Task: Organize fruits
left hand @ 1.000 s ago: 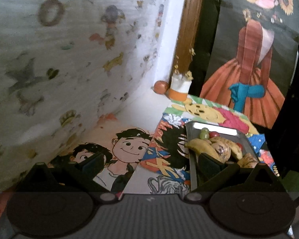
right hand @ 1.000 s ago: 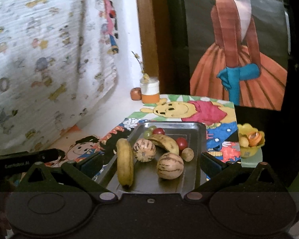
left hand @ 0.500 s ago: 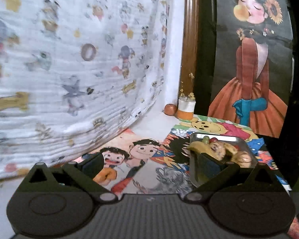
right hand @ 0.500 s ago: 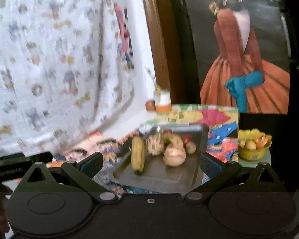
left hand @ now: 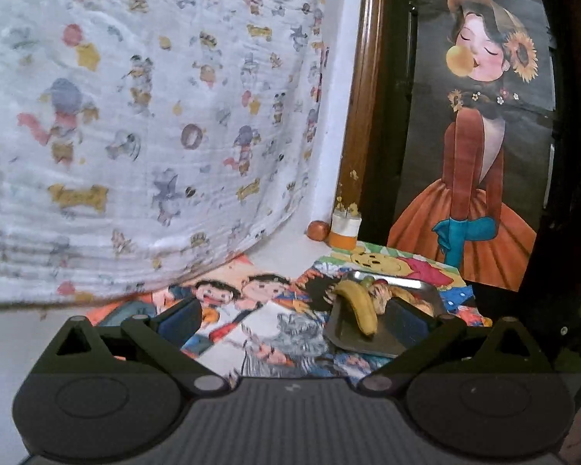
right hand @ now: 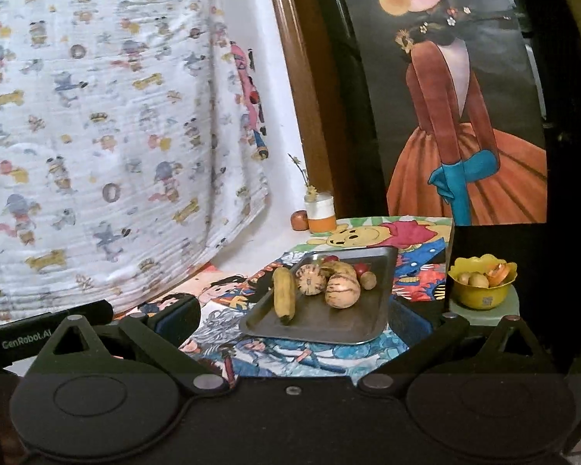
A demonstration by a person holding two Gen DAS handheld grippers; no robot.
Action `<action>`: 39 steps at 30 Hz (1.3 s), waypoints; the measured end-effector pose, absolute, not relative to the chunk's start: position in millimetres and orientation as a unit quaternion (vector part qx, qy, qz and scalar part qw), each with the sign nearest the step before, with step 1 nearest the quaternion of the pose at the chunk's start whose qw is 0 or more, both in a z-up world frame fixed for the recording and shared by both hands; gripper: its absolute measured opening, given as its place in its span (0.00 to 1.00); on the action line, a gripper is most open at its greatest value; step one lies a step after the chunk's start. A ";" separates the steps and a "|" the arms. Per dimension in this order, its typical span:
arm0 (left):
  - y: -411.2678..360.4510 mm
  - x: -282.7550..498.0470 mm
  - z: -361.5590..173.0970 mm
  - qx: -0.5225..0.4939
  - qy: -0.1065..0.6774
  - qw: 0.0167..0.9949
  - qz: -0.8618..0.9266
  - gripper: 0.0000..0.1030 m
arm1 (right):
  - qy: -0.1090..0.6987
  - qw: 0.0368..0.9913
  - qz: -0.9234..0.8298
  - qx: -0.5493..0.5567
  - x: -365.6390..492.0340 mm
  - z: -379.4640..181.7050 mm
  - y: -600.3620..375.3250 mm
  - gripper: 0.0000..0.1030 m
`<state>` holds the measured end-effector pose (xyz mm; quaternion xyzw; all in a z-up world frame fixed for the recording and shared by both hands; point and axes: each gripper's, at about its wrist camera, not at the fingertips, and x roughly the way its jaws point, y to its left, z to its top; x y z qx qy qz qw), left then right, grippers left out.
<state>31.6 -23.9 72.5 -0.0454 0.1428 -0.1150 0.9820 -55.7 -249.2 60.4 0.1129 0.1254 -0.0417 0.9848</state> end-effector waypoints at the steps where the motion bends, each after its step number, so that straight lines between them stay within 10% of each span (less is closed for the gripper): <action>1: -21.4 27.1 71.0 -0.044 0.146 0.982 -0.115 1.00 | 0.126 0.985 -0.041 0.110 -57.1 59.2 -246.0 1.00; 39: 18.5 37.4 16.6 -0.032 0.201 0.977 -0.072 1.00 | 0.136 0.988 -0.045 0.061 -28.4 10.1 -207.7 1.00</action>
